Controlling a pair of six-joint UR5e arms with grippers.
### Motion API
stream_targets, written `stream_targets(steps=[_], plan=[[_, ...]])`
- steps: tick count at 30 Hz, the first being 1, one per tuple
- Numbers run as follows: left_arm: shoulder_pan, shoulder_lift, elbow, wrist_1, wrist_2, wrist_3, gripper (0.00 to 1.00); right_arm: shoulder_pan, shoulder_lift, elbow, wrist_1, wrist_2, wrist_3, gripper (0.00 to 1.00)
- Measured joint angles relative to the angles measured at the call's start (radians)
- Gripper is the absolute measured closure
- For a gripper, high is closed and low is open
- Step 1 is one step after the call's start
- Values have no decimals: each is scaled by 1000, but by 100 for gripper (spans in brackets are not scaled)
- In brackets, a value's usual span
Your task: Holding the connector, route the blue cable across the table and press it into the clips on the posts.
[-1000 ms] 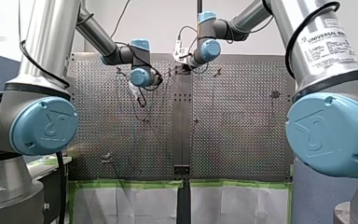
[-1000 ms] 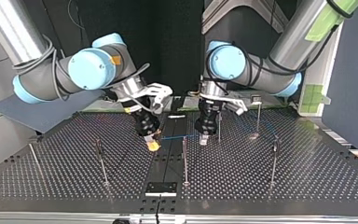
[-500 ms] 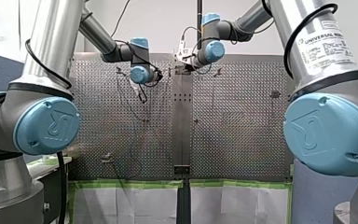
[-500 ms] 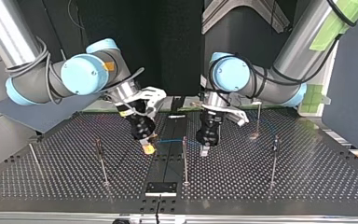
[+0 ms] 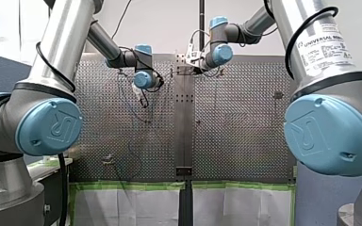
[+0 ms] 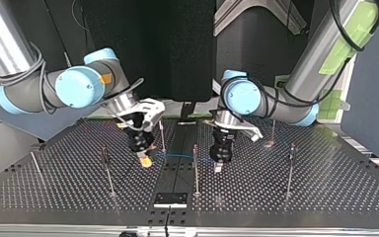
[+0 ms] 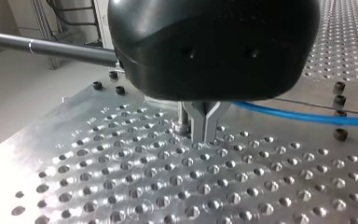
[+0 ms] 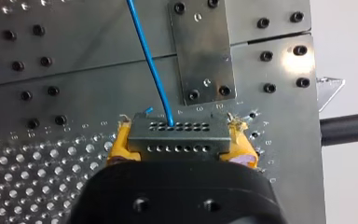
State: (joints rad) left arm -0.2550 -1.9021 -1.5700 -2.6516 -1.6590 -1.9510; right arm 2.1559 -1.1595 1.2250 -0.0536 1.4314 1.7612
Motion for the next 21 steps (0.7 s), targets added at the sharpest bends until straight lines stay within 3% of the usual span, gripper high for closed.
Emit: stream_targets(steps=[2,3,5,6,8,9,11,21], plan=[[1,0,0,-3,0,0,85,-3,0,0,0,0,-1,100],[1,0,0,-5,0,0,85,-4,0,0,0,0,-1,100],[0,0,0,-11,0,2,60,-6,0,0,0,0,-2,100],[-1,1,0,-16,-1,3,60,-6,0,0,0,0,-2,100],[-4,1,0,-27,-2,5,29,-8,0,0,0,0,-3,100],[-5,1,0,-37,-2,8,29,-9,0,0,0,0,-4,100],[-7,4,0,-54,-3,16,0,-12,0,0,0,0,-5,100],[-25,66,-13,-159,-29,52,0,-31,-1,0,3,0,-13,100]])
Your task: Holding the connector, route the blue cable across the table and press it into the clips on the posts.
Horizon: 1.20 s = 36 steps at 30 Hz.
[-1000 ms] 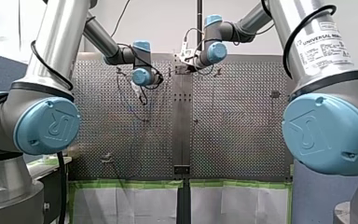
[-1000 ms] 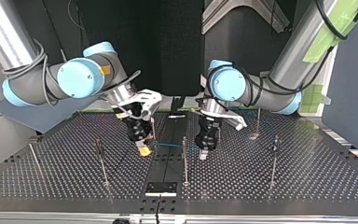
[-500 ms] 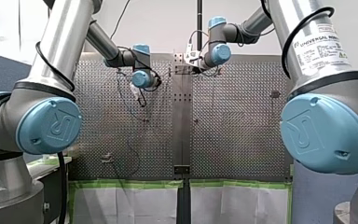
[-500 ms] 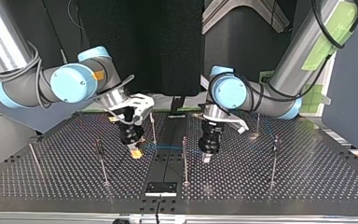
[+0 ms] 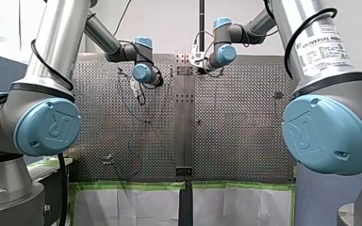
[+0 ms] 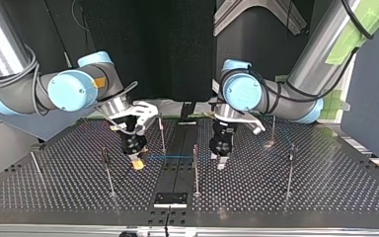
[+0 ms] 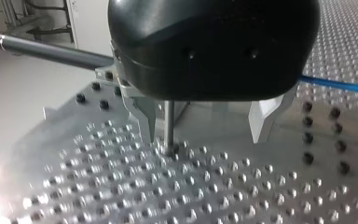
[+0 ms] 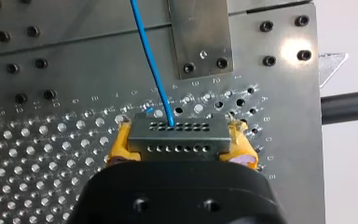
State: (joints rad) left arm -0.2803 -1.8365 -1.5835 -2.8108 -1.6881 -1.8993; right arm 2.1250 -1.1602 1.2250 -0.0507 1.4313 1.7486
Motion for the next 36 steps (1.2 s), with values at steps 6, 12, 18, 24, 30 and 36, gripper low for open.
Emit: stream_targets(steps=[6,12,18,24,30,36], plan=[[-20,53,-39,-59,18,5,0,-9,-1,0,1,3,-5,100],[-40,93,-81,-76,23,10,0,-18,-3,0,4,5,-7,100],[-60,144,-107,-83,16,10,0,-26,-8,0,5,4,-7,100],[-85,204,-111,-114,6,35,0,-34,-25,0,5,5,-7,100],[-130,221,-109,-116,-30,75,0,-40,-29,0,5,5,-7,100],[-190,202,-76,-84,-88,82,0,-45,-30,0,6,6,-6,100]])
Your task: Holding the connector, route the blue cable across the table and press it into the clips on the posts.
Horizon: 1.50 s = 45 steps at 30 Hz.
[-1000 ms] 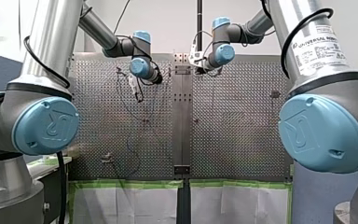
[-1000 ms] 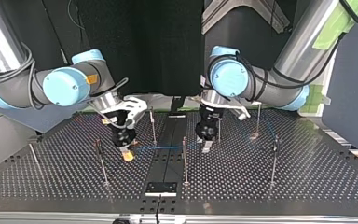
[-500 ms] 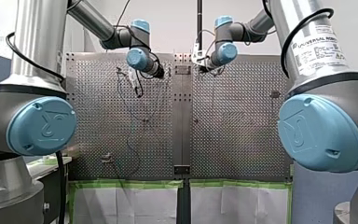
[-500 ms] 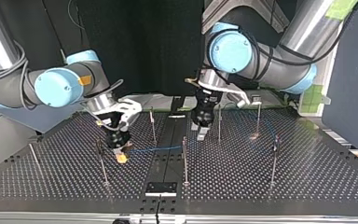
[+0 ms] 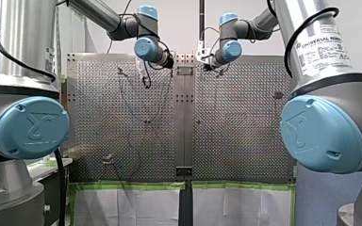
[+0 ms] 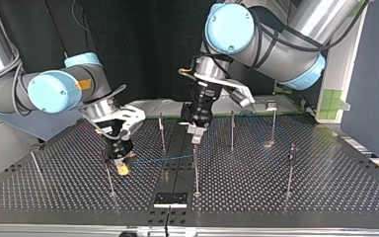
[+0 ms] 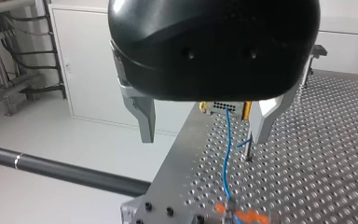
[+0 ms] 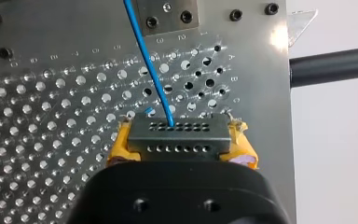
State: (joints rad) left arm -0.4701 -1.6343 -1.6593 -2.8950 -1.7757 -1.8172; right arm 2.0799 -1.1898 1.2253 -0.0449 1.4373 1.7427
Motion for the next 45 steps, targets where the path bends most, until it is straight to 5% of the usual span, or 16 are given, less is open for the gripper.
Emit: stream_targets(steps=[7,15,26,45], plan=[[-74,-68,71,-34,-72,19,0,-8,-1,0,3,3,2,100],[-146,-112,156,-50,-91,17,0,-12,-1,0,3,3,3,100],[-137,-195,262,-125,-96,11,0,-13,-2,0,4,3,7,100],[-78,-326,428,-136,-89,3,0,-14,-2,0,3,3,8,100]])
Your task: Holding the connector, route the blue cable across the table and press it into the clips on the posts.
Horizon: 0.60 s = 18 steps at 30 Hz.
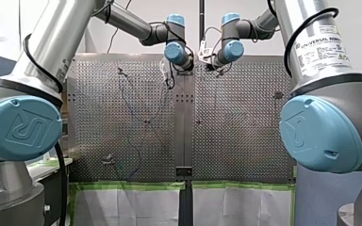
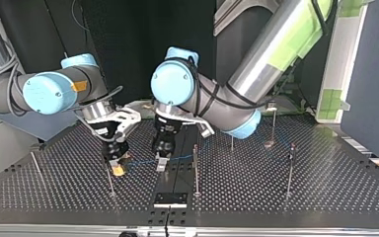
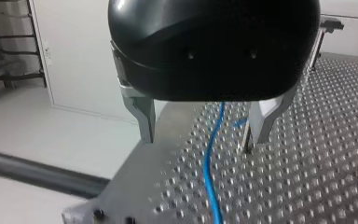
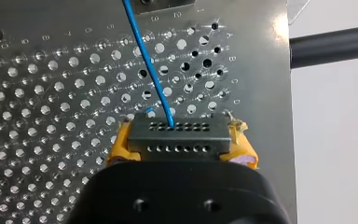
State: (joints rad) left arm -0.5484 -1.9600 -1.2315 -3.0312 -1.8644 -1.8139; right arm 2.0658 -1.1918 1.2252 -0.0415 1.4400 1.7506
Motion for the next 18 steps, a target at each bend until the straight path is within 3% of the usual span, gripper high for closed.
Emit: stream_targets(steps=[6,16,17,18], plan=[[27,-39,21,1,2,0,0,0,1,0,0,0,0,100],[37,-42,23,3,-14,2,0,0,2,0,0,-1,0,100],[36,-42,23,4,-19,4,15,0,2,0,0,-1,0,100],[34,-42,23,4,-24,7,15,0,2,0,0,-1,0,100]])
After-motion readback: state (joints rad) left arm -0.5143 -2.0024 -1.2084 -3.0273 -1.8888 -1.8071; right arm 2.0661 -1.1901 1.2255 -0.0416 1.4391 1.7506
